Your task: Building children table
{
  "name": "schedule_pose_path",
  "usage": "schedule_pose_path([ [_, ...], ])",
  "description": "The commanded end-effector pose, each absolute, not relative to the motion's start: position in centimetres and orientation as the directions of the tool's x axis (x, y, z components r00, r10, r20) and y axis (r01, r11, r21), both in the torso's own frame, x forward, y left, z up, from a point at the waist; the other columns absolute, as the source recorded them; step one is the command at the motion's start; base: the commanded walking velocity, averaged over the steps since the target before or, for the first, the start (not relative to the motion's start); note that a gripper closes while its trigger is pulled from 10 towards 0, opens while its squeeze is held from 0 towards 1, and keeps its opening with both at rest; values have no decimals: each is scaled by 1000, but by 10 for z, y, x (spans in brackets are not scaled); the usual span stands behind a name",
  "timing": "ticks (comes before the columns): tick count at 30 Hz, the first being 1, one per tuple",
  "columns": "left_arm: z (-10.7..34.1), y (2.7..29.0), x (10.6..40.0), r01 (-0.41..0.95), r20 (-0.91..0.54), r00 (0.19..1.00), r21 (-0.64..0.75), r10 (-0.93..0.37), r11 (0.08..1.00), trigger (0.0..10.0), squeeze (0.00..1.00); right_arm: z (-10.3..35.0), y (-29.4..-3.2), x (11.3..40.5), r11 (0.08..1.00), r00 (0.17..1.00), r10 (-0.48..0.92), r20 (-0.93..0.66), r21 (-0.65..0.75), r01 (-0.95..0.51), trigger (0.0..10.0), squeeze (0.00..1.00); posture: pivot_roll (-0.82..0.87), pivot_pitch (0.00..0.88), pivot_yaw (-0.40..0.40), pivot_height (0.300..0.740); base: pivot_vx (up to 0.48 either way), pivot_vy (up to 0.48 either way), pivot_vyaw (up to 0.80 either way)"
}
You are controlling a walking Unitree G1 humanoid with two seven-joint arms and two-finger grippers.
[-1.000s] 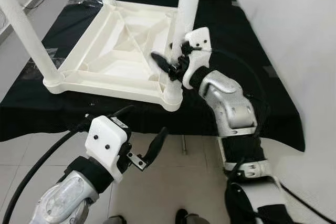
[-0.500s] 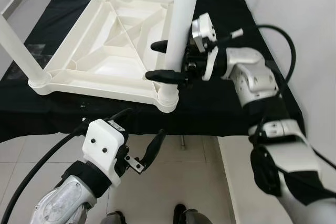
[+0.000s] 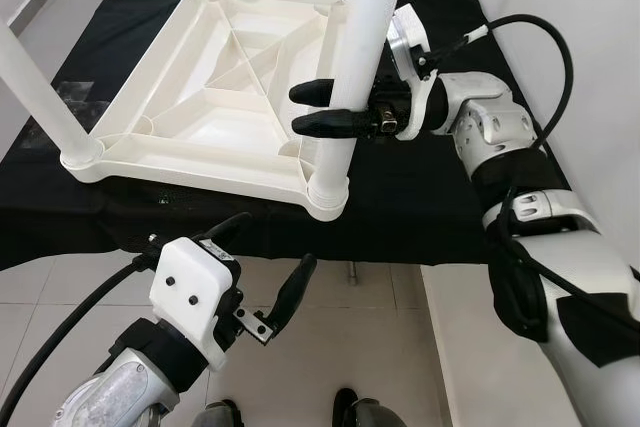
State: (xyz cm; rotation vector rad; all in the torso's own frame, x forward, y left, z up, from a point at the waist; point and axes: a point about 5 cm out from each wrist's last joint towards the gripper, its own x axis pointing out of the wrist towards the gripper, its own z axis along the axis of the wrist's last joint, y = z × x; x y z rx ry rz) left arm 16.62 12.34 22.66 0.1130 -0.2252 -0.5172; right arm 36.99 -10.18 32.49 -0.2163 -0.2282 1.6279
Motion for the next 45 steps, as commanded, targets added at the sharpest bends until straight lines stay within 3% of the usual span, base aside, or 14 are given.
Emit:
schedule_pose_path([
  [1, 227, 123, 162, 486, 174, 842, 169, -511, 858, 10000, 0, 321, -102, 370, -77, -74, 997, -23, -266, -961, 0, 0, 204, 288, -76, 740, 0, 0, 0],
  [5, 227, 122, 162, 487, 176, 841, 167, -512, 857, 10000, 0, 316, -104, 375, 5, 21, 998, -52, -298, -955, 0, 0, 196, 289, -76, 740, 0, 0, 0],
  [6, 227, 122, 162, 486, 177, 842, 164, -510, 859, 10000, 0, 302, -103, 385, 231, 260, 963, -69, -288, -930, 0, 0, 161, 286, -95, 740, 0, 0, 0],
  [8, 227, 122, 162, 486, 177, 842, 164, -510, 859, 10000, 0, 302, -103, 385, 231, 260, 963, -69, -288, -930, 0, 0, 161, 286, -95, 740, 0, 0, 0],
  [10, 227, 121, 163, 486, 180, 842, 159, -509, 860, 10000, 0, 268, -93, 390, 597, 624, 775, -102, -205, -775, 0, 0, 153, 287, -87, 740, 0, 0, 0],
  [12, 227, 120, 165, 490, 183, 839, 156, -512, 858, 10000, 0, 249, -77, 373, 711, 724, 683, -96, -138, -689, 0, 0, 151, 291, -80, 740, 0, 0, 0],
  [23, 229, 115, 178, 510, 213, 817, 163, -535, 844, 10000, 0, 253, -30, 358, 802, 803, 594, 51, -107, -587, 0, 0, 121, 228, -76, 740, 0, 0, 0],
  [24, 230, 114, 179, 509, 217, 817, 165, -535, 845, 10000, 0, 256, -30, 361, 806, 805, 590, 64, -109, -582, 10000, 0, 122, 225, -77, 740, 0, 0, 0],
  [29, 229, 115, 181, 509, 215, 817, 170, -536, 844, 10000, 0, 262, -32, 358, 816, 809, 577, 108, -108, -568, 10000, 0, 122, 219, -73, 740, 0, 0, 0],
  [30, 229, 115, 182, 509, 213, 817, 172, -536, 844, 10000, 0, 265, -32, 351, 779, 768, 627, 132, -91, -621, 10000, 1000, 123, 217, -72, 740, 0, 0, 0],
  [35, 229, 116, 183, 509, 213, 816, 175, -537, 843, 10000, 0, 266, -46, 351, 647, 637, 763, 112, -154, -747, 10000, 1000, 115, 217, -70, 740, 0, 0, 0],
  [38, 229, 115, 183, 512, 214, 814, 173, -540, 841, 10000, 0, 267, -57, 352, 485, 478, 874, 88, -222, -846, 10000, 753, 115, 220, -71, 740, 0, 0, 0],
  [39, 228, 114, 183, 513, 215, 814, 171, -540, 841, 10000, 0, 268, -64, 356, 394, 390, 918, 65, -232, -889, 10000, 0, 120, 227, -75, 740, 0, 0, 0],
  [45, 226, 116, 178, 505, 206, 823, 164, -530, 847, 10000, 0, 276, -76, 362, 260, 251, 966, 68, -196, -946, 10000, 0, 136, 246, -84, 740, 0, 0, 0],
])
